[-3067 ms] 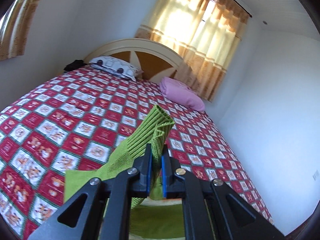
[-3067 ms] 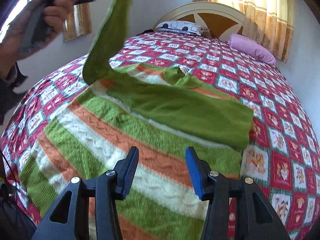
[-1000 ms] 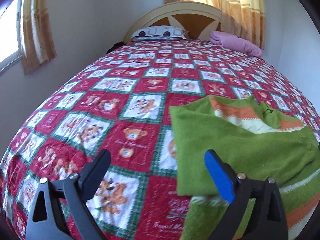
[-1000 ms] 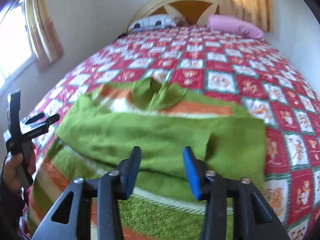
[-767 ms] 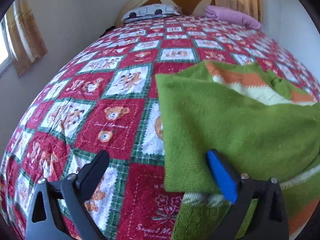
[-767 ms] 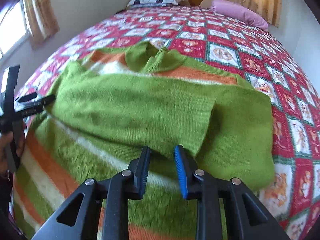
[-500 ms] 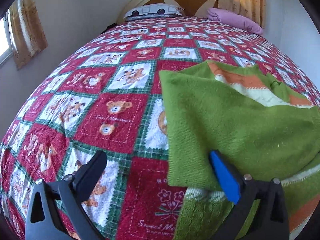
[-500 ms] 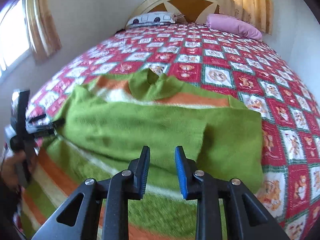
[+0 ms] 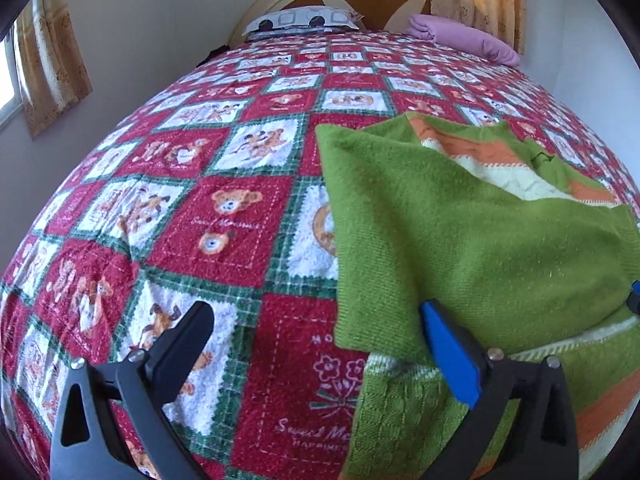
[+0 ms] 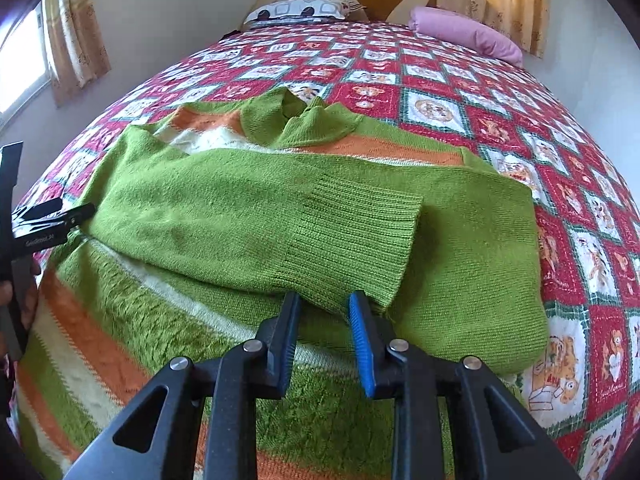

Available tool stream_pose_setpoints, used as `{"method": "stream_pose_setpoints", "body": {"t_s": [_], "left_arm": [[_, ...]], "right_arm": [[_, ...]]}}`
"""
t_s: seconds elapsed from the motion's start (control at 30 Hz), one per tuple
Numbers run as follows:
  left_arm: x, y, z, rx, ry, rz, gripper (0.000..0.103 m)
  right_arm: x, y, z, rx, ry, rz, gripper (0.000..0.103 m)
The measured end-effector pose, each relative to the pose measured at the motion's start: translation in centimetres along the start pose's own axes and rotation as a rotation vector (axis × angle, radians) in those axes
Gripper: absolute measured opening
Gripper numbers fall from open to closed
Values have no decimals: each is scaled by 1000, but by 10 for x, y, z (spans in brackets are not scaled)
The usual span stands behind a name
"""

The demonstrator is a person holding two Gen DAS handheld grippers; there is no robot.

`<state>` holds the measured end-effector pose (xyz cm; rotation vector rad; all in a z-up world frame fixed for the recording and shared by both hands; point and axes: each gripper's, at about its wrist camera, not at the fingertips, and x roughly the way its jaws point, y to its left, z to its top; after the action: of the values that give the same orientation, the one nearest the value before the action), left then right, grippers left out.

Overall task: Fold small clothes
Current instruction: 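Press the folded sleeves flat on the sweater with the open left tool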

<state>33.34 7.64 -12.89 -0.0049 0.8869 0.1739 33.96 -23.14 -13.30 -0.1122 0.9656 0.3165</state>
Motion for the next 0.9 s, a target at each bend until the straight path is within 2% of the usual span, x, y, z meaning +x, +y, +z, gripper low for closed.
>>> {"method": "stream_pose_setpoints", "body": {"t_s": [0.17,0.37,0.5,0.9], "left_arm": [[-13,2,0,9,-19,-1,103],[-39,5,-11,15,-58,-53,103],[-56,1,-22,40,-60,-75,103],[-96,-4,-72,103,-25,-118,103]], "right_arm": [[-13,-1,1,6,-11,16,30],[-29,-7,-7,28,-21,37,37],[-44,1,-18,15,-9,59,44],[-85,32,-62,-47,8,111,47]]}}
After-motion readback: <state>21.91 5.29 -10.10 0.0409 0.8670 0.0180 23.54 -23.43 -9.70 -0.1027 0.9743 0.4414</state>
